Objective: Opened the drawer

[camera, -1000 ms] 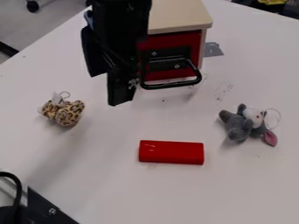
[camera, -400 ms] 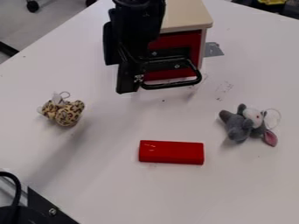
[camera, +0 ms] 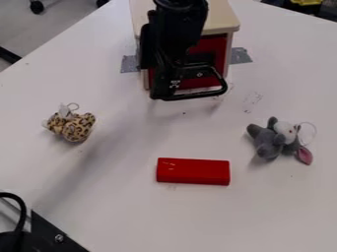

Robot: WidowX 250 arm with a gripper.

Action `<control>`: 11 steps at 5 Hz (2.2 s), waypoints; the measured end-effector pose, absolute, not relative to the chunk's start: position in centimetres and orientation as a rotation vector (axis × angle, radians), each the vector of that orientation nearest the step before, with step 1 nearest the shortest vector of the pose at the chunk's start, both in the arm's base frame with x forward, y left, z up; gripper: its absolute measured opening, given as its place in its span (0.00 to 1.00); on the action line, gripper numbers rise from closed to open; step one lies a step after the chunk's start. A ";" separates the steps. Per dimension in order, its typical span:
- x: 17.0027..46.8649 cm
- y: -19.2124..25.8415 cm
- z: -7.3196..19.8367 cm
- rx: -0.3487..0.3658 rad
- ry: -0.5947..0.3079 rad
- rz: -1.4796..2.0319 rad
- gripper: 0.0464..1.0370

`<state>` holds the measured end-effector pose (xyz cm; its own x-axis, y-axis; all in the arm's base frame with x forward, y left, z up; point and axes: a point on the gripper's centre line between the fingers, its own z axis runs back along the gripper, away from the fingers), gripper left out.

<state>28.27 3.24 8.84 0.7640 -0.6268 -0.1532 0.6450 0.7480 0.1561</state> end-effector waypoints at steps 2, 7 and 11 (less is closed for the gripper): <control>31.1 -0.7 9.7 0.184 0.043 -0.736 0.96; 33.3 1.6 5.9 0.249 0.081 -0.725 0.96; 32.7 1.5 3.4 0.251 0.127 -0.737 0.96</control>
<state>32.69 1.54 3.42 0.7342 -0.6480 -0.2025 0.6784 0.7119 0.1815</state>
